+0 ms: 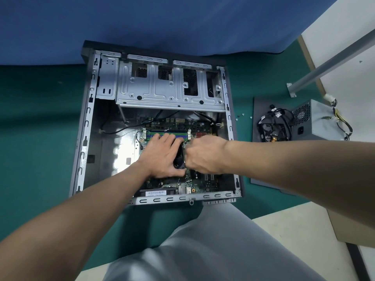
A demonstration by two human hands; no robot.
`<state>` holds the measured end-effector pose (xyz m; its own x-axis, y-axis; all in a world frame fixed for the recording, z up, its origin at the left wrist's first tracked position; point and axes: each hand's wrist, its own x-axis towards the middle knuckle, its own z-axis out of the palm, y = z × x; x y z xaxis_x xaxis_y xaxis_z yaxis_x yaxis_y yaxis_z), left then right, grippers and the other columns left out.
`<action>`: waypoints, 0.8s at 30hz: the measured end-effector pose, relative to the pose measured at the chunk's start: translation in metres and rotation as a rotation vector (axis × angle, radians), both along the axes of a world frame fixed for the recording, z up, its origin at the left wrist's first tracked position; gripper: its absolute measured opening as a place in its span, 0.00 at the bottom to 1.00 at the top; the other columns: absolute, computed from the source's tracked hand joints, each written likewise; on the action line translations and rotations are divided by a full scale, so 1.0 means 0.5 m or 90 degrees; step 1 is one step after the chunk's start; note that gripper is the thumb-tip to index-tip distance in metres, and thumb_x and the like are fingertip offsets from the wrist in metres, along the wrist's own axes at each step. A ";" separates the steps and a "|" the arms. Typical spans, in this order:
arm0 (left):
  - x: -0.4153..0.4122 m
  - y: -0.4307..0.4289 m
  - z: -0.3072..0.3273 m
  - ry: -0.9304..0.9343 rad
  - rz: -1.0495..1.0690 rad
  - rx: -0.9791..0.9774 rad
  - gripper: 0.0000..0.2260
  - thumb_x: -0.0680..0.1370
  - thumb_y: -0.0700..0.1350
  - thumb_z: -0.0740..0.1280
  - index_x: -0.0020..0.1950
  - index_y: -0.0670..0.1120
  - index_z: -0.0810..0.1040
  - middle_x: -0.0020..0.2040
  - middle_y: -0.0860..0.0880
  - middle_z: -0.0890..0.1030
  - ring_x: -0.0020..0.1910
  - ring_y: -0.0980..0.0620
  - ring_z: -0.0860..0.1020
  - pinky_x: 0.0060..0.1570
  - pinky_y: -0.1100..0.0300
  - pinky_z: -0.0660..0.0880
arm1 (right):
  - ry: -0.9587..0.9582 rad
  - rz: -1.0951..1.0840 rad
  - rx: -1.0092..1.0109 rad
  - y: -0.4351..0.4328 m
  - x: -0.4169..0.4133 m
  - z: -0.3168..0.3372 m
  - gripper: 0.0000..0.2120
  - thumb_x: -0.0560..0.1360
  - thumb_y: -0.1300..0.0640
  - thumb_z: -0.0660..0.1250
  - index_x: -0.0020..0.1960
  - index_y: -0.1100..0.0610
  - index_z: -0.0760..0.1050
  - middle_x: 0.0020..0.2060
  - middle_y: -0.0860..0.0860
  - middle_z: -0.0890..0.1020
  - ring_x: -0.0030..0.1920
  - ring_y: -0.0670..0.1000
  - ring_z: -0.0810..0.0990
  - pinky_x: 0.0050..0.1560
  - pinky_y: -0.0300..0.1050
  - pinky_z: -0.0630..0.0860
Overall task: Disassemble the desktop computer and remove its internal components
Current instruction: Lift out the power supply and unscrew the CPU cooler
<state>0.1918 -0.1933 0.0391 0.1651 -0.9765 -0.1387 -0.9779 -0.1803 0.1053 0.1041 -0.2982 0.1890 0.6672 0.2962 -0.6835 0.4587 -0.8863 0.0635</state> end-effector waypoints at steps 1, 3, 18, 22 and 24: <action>0.000 0.000 -0.001 -0.002 0.001 -0.003 0.44 0.67 0.76 0.47 0.69 0.43 0.64 0.56 0.45 0.73 0.54 0.47 0.71 0.53 0.50 0.65 | -0.002 -0.013 0.003 -0.004 -0.001 -0.001 0.10 0.80 0.60 0.56 0.49 0.60 0.75 0.41 0.54 0.78 0.43 0.56 0.77 0.38 0.45 0.72; -0.001 0.001 -0.002 -0.001 0.000 -0.009 0.44 0.67 0.75 0.48 0.68 0.43 0.64 0.55 0.45 0.74 0.53 0.46 0.71 0.53 0.50 0.65 | 0.009 -0.196 0.068 -0.013 -0.005 -0.005 0.07 0.77 0.61 0.61 0.41 0.61 0.74 0.33 0.52 0.73 0.39 0.56 0.76 0.33 0.43 0.70; -0.002 0.002 -0.001 0.015 -0.007 -0.022 0.41 0.67 0.75 0.50 0.63 0.43 0.67 0.52 0.45 0.74 0.49 0.46 0.70 0.50 0.50 0.65 | 0.061 -0.518 0.017 0.023 0.019 -0.007 0.08 0.77 0.61 0.60 0.38 0.60 0.67 0.34 0.52 0.70 0.38 0.53 0.72 0.38 0.44 0.71; -0.002 0.004 -0.001 0.013 -0.007 -0.024 0.39 0.67 0.74 0.50 0.62 0.43 0.68 0.49 0.45 0.73 0.47 0.47 0.70 0.47 0.50 0.64 | -0.040 -0.142 -0.013 0.027 0.001 -0.002 0.11 0.80 0.59 0.56 0.53 0.59 0.76 0.41 0.55 0.75 0.40 0.55 0.72 0.37 0.46 0.67; -0.003 0.004 -0.003 0.022 -0.008 -0.041 0.38 0.68 0.73 0.53 0.60 0.43 0.69 0.49 0.45 0.74 0.47 0.46 0.71 0.47 0.50 0.65 | -0.060 -0.211 0.026 0.016 -0.001 0.002 0.08 0.78 0.60 0.58 0.50 0.60 0.76 0.35 0.52 0.70 0.41 0.56 0.74 0.37 0.47 0.67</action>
<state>0.1901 -0.1912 0.0374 0.1491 -0.9856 -0.0804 -0.9756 -0.1598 0.1505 0.1036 -0.2901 0.1901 0.7911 0.0787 -0.6066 0.1394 -0.9888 0.0536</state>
